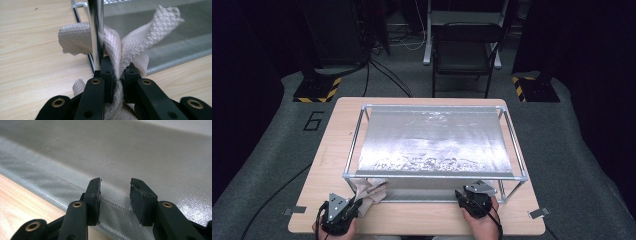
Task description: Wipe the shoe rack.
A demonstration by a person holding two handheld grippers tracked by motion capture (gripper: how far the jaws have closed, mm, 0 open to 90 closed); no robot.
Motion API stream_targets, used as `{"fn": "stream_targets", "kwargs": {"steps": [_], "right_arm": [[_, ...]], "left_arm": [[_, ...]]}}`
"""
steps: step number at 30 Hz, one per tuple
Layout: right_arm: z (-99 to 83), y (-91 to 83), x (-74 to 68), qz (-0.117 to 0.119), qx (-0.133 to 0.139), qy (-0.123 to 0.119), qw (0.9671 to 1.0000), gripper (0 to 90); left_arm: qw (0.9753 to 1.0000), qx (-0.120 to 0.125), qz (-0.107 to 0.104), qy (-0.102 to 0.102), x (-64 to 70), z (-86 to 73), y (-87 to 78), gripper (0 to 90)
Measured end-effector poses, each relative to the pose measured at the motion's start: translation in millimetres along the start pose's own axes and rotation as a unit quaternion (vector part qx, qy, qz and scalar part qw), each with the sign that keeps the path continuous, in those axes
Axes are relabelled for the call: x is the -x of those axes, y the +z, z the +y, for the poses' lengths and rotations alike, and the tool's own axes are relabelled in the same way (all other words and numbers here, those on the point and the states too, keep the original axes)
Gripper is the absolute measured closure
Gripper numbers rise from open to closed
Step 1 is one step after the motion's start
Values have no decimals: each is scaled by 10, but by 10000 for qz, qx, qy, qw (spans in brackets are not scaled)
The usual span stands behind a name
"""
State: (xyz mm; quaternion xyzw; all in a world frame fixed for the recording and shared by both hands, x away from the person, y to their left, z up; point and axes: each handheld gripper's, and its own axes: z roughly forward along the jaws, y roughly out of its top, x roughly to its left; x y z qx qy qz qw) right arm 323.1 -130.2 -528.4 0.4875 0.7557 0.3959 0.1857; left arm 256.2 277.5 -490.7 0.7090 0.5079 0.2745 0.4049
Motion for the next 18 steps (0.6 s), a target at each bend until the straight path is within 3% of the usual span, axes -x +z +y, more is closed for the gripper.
{"fn": "stream_targets", "kwargs": {"steps": [8,18], "right_arm": [[0,0,0,-3,-2,-2,10000,606],[0,0,0,0,-1,-2,10000,606]], "left_arm": [[9999,110,-21,44,0,82,-97,823],[9993,353,-97,-10,-18,317,-308,822]]}}
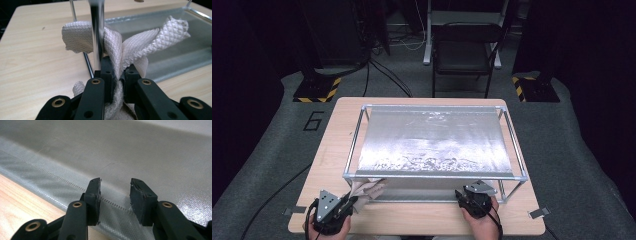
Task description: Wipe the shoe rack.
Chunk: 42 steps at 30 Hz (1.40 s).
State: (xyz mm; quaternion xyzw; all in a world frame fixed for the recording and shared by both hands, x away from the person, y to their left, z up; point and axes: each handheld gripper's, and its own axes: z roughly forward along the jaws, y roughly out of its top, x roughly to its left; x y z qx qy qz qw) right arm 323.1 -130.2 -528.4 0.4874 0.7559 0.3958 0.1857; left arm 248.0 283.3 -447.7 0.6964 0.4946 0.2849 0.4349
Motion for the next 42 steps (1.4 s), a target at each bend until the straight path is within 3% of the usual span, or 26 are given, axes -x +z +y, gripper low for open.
{"fn": "stream_targets", "kwargs": {"steps": [5,10,24,36,42], "right_arm": [[0,0,-1,-2,-1,-1,10000,606],[0,0,1,-1,-2,0,10000,606],[0,0,1,2,0,0,10000,606],[0,0,1,0,0,2,10000,606],[1,1,1,2,1,0,10000,607]], "left_arm": [[9999,136,-20,61,-23,134,-91,823],[9997,199,-8,110,-25,161,-110,823],[9997,-211,54,-109,-120,-264,32,824],[9994,219,252,35,-212,32,-208,823],[9996,-10,257,-96,-277,-71,-88,823]]}}
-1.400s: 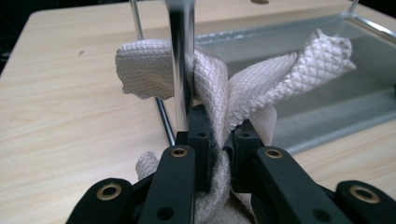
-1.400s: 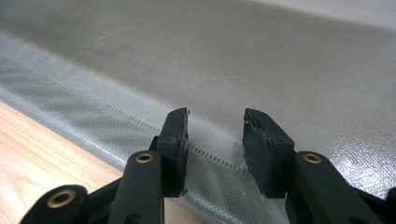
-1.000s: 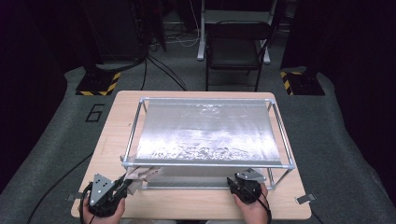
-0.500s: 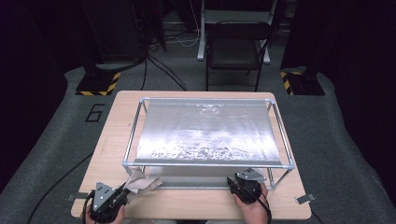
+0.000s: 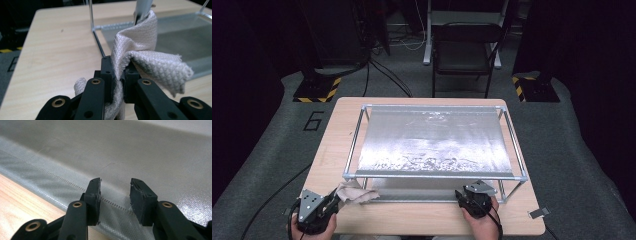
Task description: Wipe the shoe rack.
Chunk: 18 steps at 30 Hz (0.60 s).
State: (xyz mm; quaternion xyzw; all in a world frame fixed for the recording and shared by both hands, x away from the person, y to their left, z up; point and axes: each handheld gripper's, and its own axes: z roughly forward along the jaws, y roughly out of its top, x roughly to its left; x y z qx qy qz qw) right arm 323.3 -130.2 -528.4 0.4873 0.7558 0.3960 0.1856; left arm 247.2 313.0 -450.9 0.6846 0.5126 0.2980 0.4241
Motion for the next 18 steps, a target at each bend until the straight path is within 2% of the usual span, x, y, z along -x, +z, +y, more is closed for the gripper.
{"fn": "stream_targets", "kwargs": {"steps": [6,7,8,9,10,12,15,16,18], "right_arm": [[0,0,0,0,3,-6,10000,607],[1,1,0,0,4,-9,10000,607],[1,1,7,-100,-15,-69,9999,607],[1,2,8,-100,-15,-72,9999,607],[0,4,6,-95,2,-55,9999,607],[2,3,5,-119,-3,-59,9999,607],[2,5,6,-100,0,-68,9999,607],[5,-3,18,-169,9,-168,9997,607],[5,-2,20,-176,18,-173,9997,607]], "left_arm": [[9996,-275,7,-115,-12,-192,170,824],[9996,-272,23,-114,-18,-205,190,823],[9994,-305,21,-142,-21,-206,197,824],[9996,-217,52,-166,-18,-204,213,823],[9995,-275,51,-132,-21,-182,203,823],[9997,-227,55,-96,-23,-131,185,823],[9999,-75,66,-53,-25,-36,139,823],[10000,-13,93,-20,-26,-6,121,823],[9999,48,107,30,-37,59,76,823]]}}
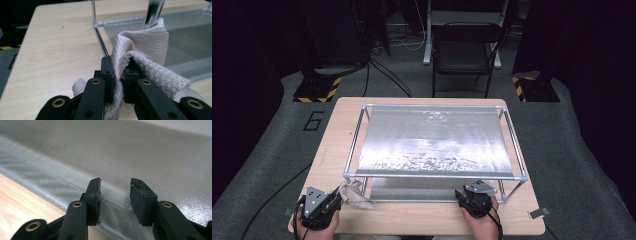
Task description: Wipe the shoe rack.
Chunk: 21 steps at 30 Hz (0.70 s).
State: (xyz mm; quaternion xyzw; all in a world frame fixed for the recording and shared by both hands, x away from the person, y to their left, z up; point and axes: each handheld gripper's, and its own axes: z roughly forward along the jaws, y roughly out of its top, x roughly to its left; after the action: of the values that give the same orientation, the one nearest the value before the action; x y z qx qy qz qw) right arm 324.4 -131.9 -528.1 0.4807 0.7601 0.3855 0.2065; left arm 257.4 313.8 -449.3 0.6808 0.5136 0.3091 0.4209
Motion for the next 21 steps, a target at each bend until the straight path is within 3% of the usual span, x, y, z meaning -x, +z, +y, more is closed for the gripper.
{"fn": "stream_targets", "kwargs": {"steps": [4,9,21], "right_arm": [[1,-1,1,9,-8,-12,10000,607],[1,-1,0,7,-8,-12,10000,607],[3,2,9,16,11,-103,9999,607]], "left_arm": [[9998,175,53,48,-43,118,-44,823],[9998,189,51,-16,-91,166,-5,823],[9996,-224,-171,-103,-49,-158,313,823]]}}
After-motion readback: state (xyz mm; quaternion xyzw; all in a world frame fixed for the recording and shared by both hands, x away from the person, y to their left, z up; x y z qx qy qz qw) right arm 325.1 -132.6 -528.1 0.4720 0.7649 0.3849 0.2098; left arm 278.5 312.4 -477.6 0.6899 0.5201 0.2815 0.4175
